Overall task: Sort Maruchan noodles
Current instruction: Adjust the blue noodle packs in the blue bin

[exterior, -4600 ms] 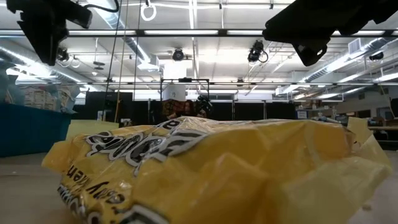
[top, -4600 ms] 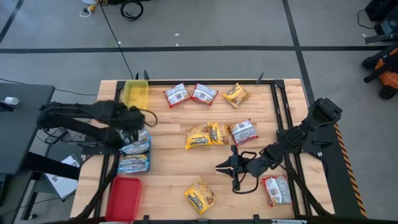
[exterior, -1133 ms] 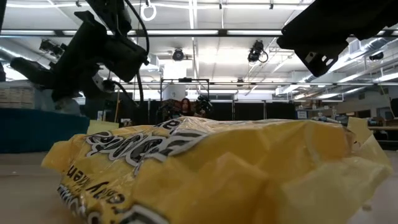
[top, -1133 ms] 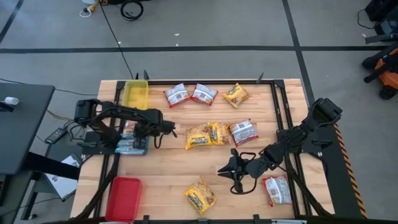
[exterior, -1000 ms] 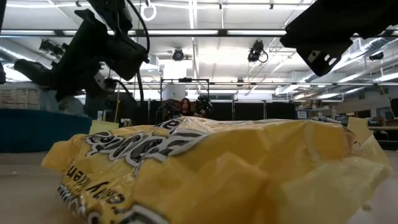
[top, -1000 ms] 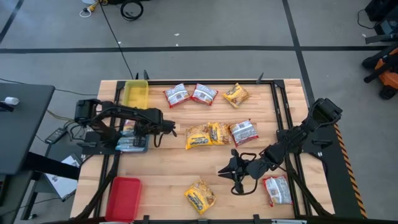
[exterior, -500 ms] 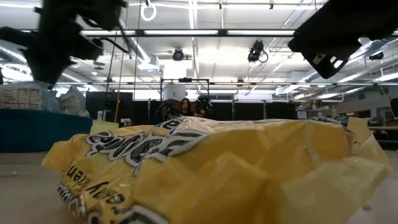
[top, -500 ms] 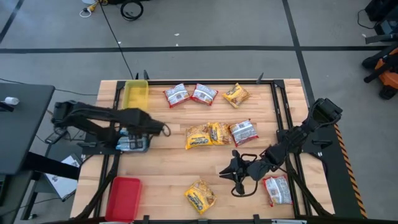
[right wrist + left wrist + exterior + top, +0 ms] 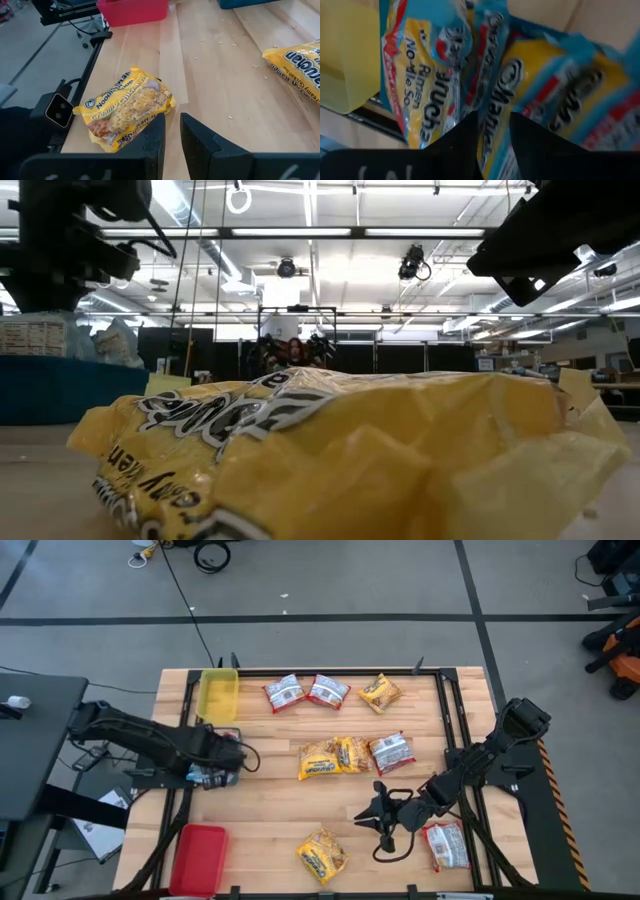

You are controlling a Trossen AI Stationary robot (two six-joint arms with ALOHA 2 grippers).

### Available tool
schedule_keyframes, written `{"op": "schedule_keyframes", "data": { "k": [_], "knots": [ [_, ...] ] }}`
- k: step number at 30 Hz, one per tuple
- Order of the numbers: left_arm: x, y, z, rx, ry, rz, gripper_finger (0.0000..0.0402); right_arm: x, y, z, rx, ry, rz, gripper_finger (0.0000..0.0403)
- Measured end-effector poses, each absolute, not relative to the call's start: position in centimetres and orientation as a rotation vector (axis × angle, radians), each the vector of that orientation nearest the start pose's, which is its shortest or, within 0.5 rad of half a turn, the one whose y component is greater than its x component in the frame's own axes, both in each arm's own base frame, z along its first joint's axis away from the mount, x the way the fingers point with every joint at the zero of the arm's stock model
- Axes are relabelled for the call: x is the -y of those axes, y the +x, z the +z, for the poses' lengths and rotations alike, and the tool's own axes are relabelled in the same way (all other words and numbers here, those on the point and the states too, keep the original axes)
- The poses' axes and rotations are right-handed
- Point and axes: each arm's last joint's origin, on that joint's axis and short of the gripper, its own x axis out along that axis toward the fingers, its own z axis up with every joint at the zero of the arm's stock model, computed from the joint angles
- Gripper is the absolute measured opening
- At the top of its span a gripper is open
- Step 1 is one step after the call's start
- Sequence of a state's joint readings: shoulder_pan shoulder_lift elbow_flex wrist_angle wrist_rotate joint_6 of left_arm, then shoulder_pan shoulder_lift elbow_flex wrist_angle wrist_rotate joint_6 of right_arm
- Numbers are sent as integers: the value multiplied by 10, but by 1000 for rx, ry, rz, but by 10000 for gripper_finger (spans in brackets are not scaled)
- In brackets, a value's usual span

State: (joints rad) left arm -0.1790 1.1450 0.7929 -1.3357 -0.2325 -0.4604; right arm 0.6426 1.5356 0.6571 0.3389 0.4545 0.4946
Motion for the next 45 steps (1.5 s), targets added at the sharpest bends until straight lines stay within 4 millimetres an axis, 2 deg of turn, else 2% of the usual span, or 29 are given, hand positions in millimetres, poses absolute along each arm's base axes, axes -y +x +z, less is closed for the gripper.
{"op": "schedule_keyframes", "data": {
  "k": [5,10,14,19,22,26,30,33,37,41,45],
  "knots": [
    [4,153,208,-1556,-82,465,116,-166,243,169,-491,204,64,64],
    [-4,158,195,-1530,-120,355,116,-166,243,169,-492,231,58,64],
    [-6,158,194,-1536,-158,317,116,-167,242,169,-493,235,63,64],
    [-12,159,193,-1526,-236,398,114,-167,242,169,-492,220,66,64],
    [-15,162,190,-1534,-254,418,88,-167,242,169,-491,199,70,64],
    [-17,166,184,-1573,-226,424,17,-166,243,169,-490,198,68,64],
    [-17,167,183,-1594,-209,406,6,-167,242,169,-491,211,71,64],
    [-15,168,195,-1627,-214,345,4,-170,240,169,-498,225,78,64],
    [-11,168,226,-1670,-197,277,3,-171,239,169,-502,227,85,64],
    [-11,166,257,-1695,-157,285,2,-170,240,168,-502,225,84,64],
    [-16,167,265,-1670,-105,347,2,-170,240,168,-502,224,82,64]
  ]
}}
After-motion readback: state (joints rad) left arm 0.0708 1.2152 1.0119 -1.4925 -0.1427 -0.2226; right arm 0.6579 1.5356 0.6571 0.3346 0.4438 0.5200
